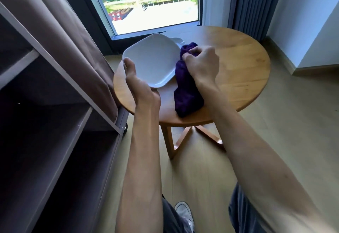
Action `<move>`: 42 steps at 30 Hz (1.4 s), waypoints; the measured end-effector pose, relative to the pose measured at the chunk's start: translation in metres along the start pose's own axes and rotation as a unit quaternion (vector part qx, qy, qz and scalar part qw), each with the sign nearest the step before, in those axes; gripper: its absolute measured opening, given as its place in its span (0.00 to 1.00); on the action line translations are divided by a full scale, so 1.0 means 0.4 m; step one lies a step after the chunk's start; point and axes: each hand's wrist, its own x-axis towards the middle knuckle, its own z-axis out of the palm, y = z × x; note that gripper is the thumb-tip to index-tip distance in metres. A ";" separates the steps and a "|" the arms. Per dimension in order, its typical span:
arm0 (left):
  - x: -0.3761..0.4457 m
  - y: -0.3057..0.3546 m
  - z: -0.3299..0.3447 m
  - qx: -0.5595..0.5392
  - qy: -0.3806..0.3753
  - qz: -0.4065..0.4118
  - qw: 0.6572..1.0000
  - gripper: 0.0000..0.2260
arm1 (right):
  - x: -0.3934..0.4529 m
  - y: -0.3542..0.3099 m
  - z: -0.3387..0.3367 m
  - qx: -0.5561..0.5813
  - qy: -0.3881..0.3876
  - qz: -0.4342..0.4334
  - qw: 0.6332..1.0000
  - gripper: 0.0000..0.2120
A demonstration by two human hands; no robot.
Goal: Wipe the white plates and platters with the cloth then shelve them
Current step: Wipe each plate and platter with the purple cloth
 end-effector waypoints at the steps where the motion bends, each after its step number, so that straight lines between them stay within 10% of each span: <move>1: 0.007 0.006 -0.002 -0.025 0.000 -0.005 1.000 0.20 | 0.013 0.008 -0.014 0.069 0.022 0.045 0.996 0.10; 7: 0.011 -0.010 0.006 -0.047 0.049 -0.024 0.997 0.17 | 0.030 -0.024 -0.049 0.511 -0.185 0.135 0.829 0.13; 9: 0.006 -0.024 0.010 -0.048 0.056 -0.038 0.997 0.18 | 0.006 -0.032 -0.036 0.444 -0.237 0.015 0.864 0.23; 12: 0.003 -0.039 0.012 -0.083 0.054 -0.038 0.994 0.18 | -0.019 -0.018 0.011 0.088 -0.107 -0.145 0.980 0.26; 16: -0.013 -0.048 0.019 -0.109 0.036 -0.036 0.993 0.16 | -0.062 0.016 0.058 0.071 0.022 -0.082 0.994 0.34; 23: -0.012 -0.017 0.014 -0.100 0.037 -0.038 0.994 0.16 | -0.050 -0.005 0.066 0.424 -0.166 0.214 0.864 0.02; 28: 0.006 0.039 0.012 0.034 -0.027 0.036 0.998 0.08 | -0.049 -0.003 0.093 0.460 -0.093 0.226 0.853 0.09; 34: 0.023 0.124 -0.051 0.138 -0.100 0.056 0.984 0.21 | 0.001 0.017 0.065 0.498 -0.035 0.162 0.851 0.12; 42: -0.059 -0.026 0.046 0.152 0.043 0.120 0.980 0.14 | -0.008 0.043 0.134 0.523 -0.030 0.242 0.817 0.16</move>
